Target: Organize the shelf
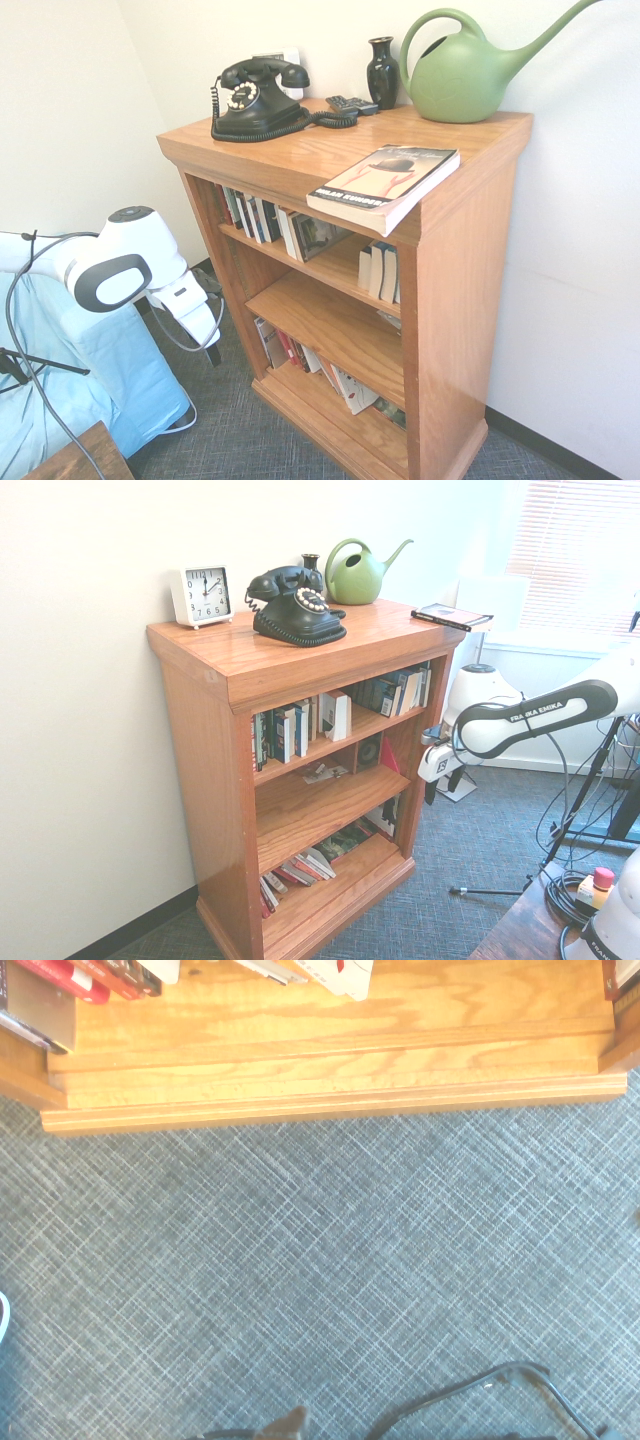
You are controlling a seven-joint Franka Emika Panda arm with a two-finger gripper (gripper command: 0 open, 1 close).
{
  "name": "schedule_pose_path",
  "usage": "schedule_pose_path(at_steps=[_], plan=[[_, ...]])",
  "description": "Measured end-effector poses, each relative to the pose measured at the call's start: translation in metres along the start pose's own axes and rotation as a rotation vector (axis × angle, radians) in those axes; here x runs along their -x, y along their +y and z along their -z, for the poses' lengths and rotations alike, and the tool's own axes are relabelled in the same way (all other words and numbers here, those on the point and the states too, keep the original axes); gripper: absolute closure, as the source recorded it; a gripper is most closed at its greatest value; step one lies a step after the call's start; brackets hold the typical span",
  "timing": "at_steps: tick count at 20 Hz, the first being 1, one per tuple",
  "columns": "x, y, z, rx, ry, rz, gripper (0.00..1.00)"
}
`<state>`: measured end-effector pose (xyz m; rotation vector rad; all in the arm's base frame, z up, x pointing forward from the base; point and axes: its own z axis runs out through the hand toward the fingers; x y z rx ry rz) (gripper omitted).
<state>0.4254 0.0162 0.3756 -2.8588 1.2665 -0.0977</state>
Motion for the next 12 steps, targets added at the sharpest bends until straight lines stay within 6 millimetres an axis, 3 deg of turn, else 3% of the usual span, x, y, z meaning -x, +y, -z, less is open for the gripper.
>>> schedule_pose_path(at_steps=[6, 12], plan=[[-0.01, 0.008, 0.0, 0.034, 0.047, -0.008, 0.0], [-0.064, 0.059, 0.009, 0.172, 0.239, -0.007, 0.0]])
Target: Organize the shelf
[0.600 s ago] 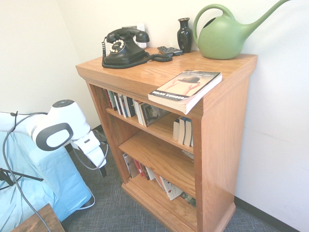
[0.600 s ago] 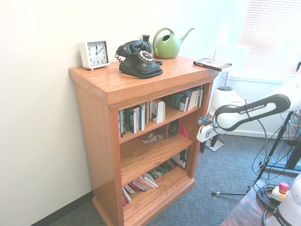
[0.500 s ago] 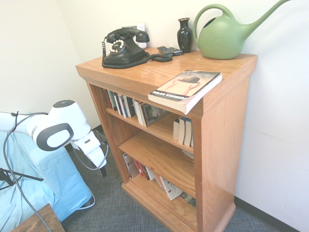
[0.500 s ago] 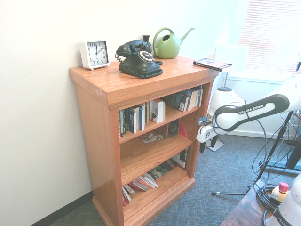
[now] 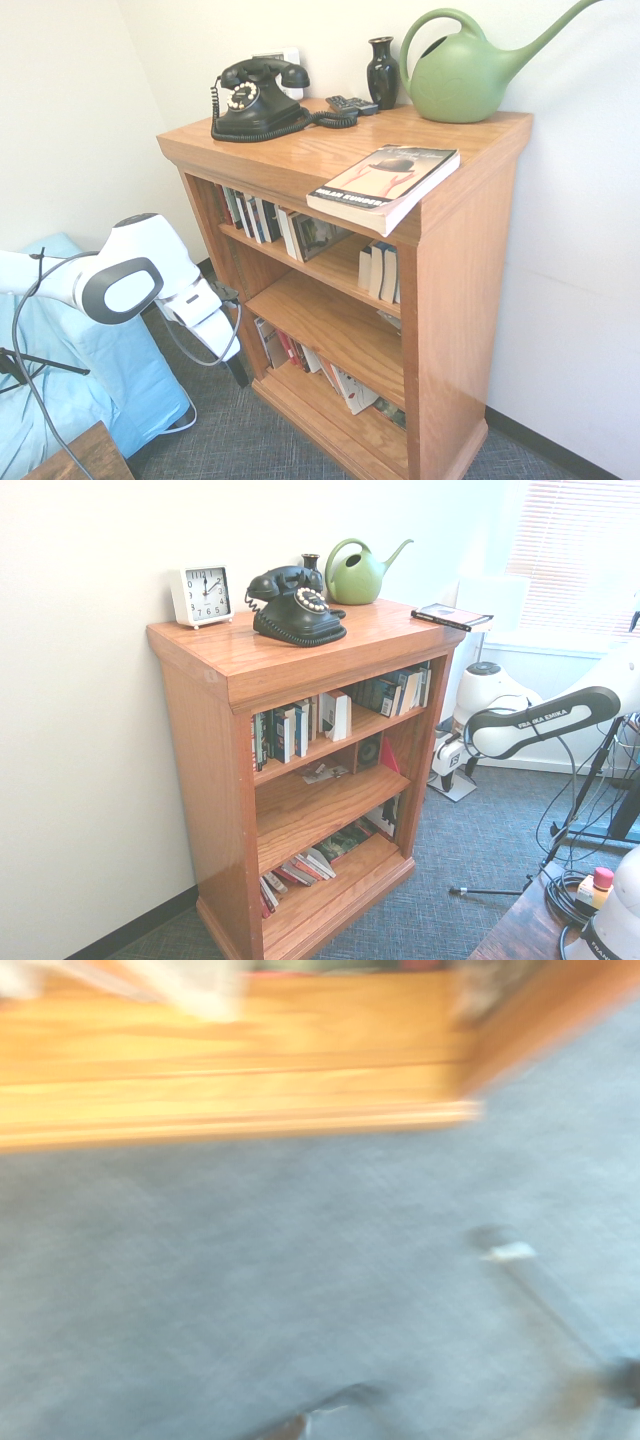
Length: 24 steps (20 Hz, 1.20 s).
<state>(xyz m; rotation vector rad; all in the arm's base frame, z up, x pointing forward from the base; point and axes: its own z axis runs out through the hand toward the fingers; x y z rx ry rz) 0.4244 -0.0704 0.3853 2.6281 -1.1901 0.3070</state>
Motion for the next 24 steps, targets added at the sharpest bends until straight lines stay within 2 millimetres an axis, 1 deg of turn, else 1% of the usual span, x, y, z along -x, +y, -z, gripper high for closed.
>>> schedule_pose_path(at_steps=[2, 4, 9, 12, 15, 20, 24], plan=[[-0.023, 0.022, 0.003, 0.056, 0.089, 0.016, 0.0], [-0.043, 0.037, 0.011, 0.109, 0.187, 0.042, 0.0], [-0.082, 0.059, 0.038, 0.207, 0.391, 0.107, 0.0], [-0.102, 0.069, 0.056, 0.274, 0.512, 0.155, 0.0], [-0.114, 0.073, 0.071, 0.342, 0.631, 0.197, 0.0], [-0.118, 0.065, 0.089, 0.416, 0.767, 0.235, 0.0], [-0.129, 0.063, 0.114, 0.428, 0.851, 0.252, 0.0]])
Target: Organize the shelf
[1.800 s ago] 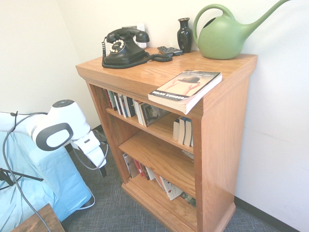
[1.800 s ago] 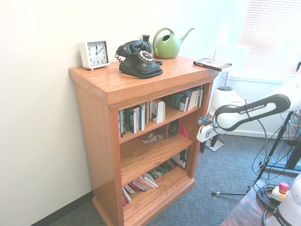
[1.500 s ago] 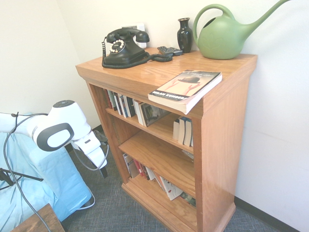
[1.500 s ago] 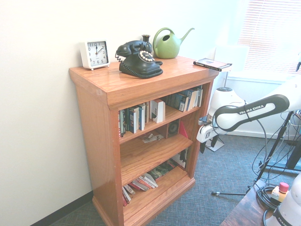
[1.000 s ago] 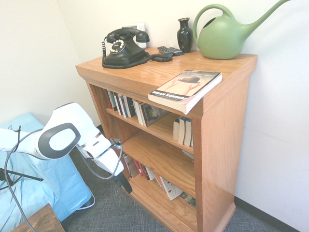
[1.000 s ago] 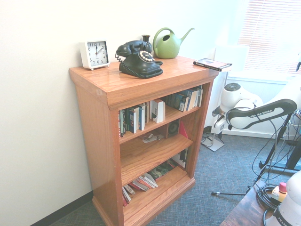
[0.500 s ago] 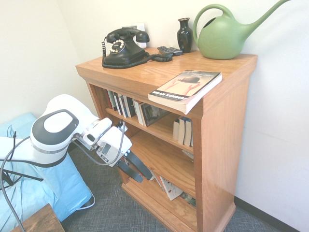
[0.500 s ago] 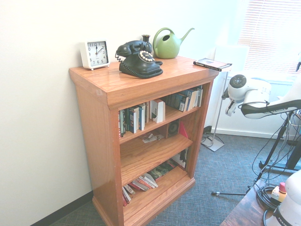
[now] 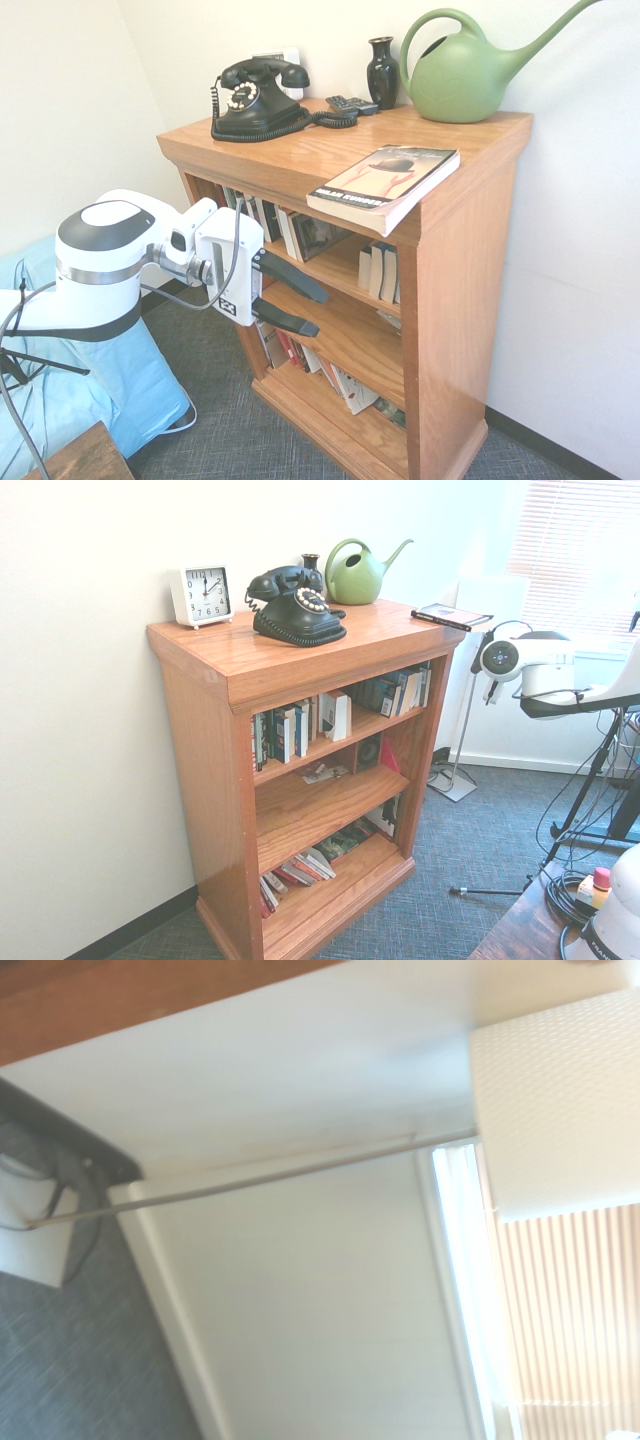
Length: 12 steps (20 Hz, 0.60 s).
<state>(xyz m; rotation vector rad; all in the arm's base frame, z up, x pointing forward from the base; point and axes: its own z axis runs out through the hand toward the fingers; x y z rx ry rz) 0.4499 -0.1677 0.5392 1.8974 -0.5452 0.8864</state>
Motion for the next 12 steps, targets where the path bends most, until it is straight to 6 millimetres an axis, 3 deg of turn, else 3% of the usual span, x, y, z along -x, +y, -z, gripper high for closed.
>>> schedule_pose_path(at_steps=[6, 12], plan=[[-0.034, 0.019, 0.0, 0.044, 0.103, 0.01, 0.0], [-0.058, -0.003, 0.014, -0.054, 0.2, 0.062, 0.0]])
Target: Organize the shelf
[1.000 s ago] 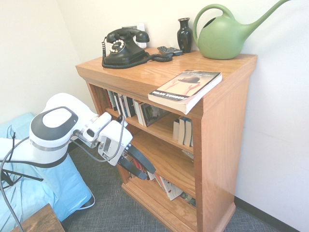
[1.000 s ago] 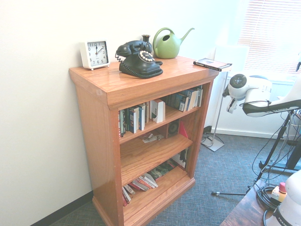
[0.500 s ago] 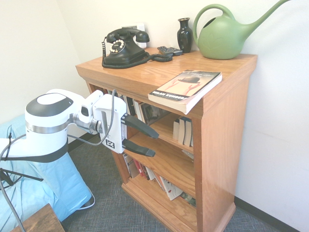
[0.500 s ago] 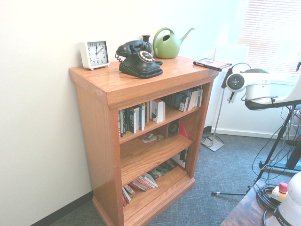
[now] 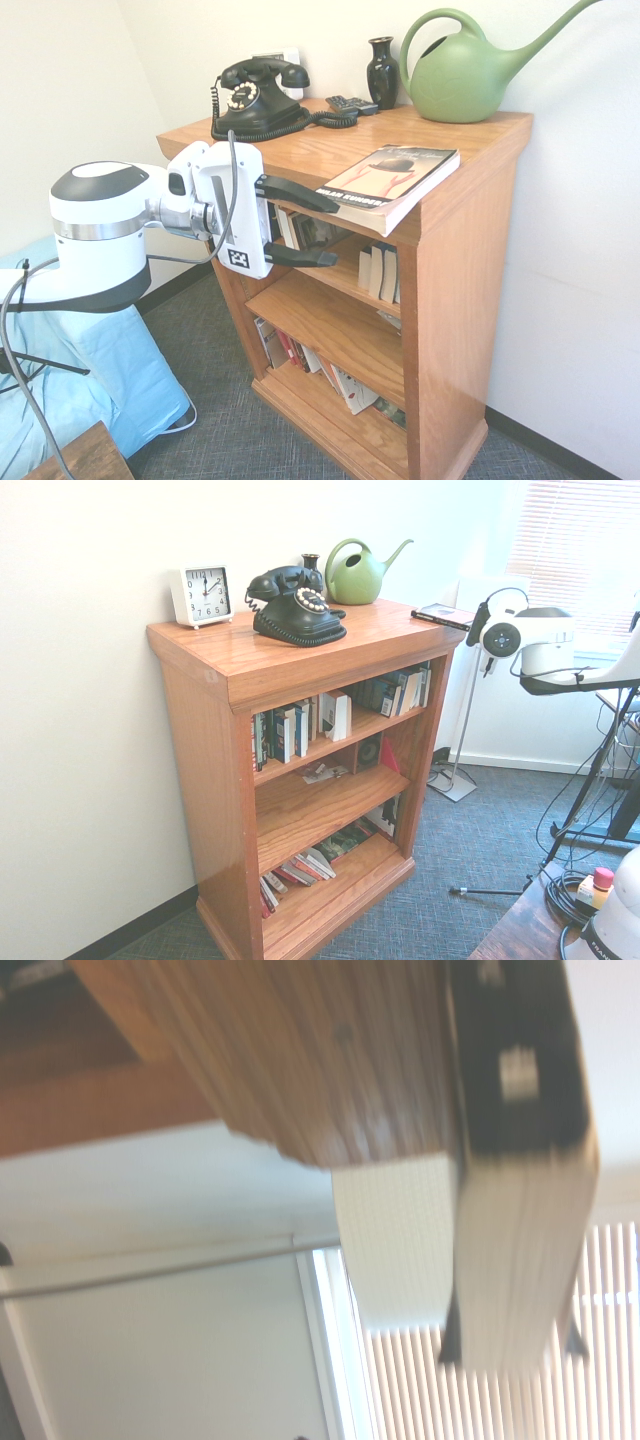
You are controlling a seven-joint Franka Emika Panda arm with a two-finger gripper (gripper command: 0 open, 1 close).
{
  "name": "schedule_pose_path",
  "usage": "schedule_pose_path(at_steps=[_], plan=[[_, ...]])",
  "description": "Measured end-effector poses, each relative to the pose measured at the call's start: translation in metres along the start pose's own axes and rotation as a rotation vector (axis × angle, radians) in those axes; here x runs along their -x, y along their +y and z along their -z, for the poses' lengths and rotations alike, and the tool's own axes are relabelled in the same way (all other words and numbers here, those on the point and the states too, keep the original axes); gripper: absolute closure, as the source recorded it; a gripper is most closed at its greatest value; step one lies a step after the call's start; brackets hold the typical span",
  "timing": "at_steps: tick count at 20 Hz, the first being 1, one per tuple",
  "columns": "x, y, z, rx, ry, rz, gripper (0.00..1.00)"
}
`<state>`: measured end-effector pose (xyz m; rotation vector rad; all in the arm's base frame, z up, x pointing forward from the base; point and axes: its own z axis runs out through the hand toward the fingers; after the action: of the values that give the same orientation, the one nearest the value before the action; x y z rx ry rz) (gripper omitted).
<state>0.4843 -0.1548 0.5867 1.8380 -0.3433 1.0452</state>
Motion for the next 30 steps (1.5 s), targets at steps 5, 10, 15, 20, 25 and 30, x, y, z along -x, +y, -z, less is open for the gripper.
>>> schedule_pose_path(at_steps=[5, 10, 15, 20, 25, 30], plan=[[-0.012, -0.007, -0.006, -0.071, 0.064, 0.039, 0.0], [-0.019, -0.003, -0.02, -0.116, 0.092, 0.066, 0.0], [-0.025, -0.007, -0.036, -0.117, 0.094, 0.077, 1.0], [-0.032, -0.011, -0.043, -0.11, 0.099, 0.083, 1.0], [-0.04, -0.001, -0.048, -0.099, 0.099, 0.082, 1.0], [-0.047, -0.009, -0.046, -0.112, 0.102, 0.083, 1.0]])
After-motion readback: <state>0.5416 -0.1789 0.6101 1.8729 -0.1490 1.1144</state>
